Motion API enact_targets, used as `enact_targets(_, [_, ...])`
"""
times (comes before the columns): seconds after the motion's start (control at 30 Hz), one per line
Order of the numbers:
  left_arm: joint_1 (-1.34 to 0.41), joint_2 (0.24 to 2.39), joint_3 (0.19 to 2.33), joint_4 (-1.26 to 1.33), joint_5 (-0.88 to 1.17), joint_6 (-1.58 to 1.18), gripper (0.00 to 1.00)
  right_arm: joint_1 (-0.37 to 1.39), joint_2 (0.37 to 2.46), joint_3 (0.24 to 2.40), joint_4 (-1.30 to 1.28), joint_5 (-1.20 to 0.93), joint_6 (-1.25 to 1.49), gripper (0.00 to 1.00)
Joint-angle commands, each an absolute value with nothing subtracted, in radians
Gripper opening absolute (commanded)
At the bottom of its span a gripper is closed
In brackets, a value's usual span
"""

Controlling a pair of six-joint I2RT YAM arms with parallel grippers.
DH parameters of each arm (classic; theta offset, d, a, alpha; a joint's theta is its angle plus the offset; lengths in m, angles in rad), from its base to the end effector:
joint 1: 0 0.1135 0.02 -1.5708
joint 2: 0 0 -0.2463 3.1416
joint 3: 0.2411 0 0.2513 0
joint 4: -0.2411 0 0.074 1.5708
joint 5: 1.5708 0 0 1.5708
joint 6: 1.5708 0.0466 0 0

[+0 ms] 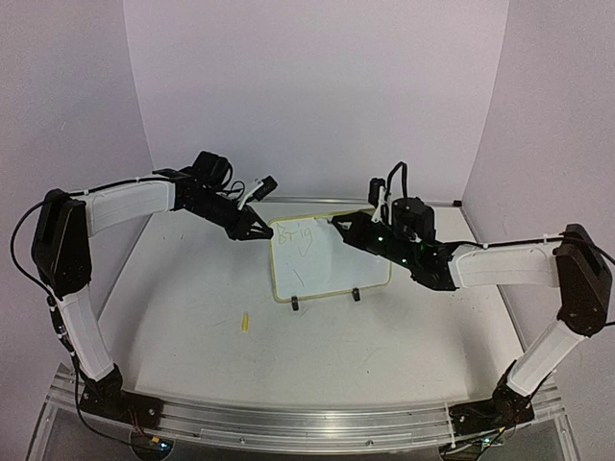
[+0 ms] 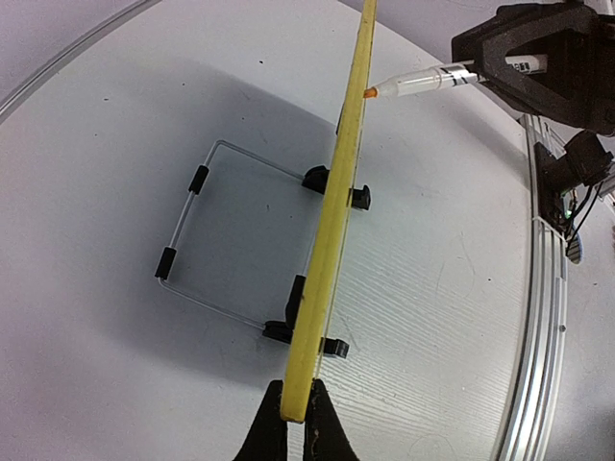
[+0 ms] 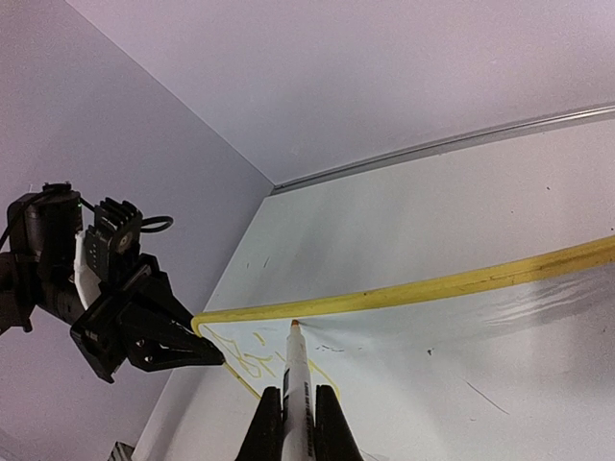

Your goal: Write a sentence on the whiteboard

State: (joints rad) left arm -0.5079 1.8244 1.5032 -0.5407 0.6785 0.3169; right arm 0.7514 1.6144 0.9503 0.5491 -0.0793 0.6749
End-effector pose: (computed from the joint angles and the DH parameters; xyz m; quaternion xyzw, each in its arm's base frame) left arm 0.3388 -0.2221 0.2481 0.4603 0.7639 -0.3419 0.2960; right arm 0.2748 0.2618 0.2426 -0.0549 0.7444 0.4573 0.4834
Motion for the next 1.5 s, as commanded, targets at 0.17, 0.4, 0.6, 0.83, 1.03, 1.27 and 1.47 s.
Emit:
enact_targets(0.17, [-0.511,1.815,1.517,-0.548,0.627,0.353,0.00,0.744,1.625,0.940,0.538,-0.061,0.690,0.00])
enact_targets(0.4, [-0.511,1.813,1.519,-0.549,0.627,0.354,0.00,0.744,1.644,0.892,0.545,-0.083,0.730,0.00])
enact_targets(0.6, [-0.511,1.812,1.518,-0.549,0.628,0.354,0.00,0.744,1.650,0.886,0.554,-0.084,0.739,0.00])
enact_targets(0.83, [-0.511,1.812,1.519,-0.549,0.627,0.354,0.00,0.744,1.641,0.912,0.596,-0.080,0.741,0.00])
enact_targets(1.03, [-0.511,1.810,1.518,-0.550,0.627,0.354,0.00,0.744,1.608,0.920,0.615,-0.062,0.734,0.00])
enact_targets(1.27, [-0.511,1.810,1.518,-0.550,0.627,0.353,0.00,0.744,1.595,0.907,0.622,-0.040,0.728,0.00])
enact_targets(1.47, [-0.511,1.809,1.518,-0.550,0.629,0.353,0.00,0.744,1.582,0.889,0.647,-0.025,0.729,0.00])
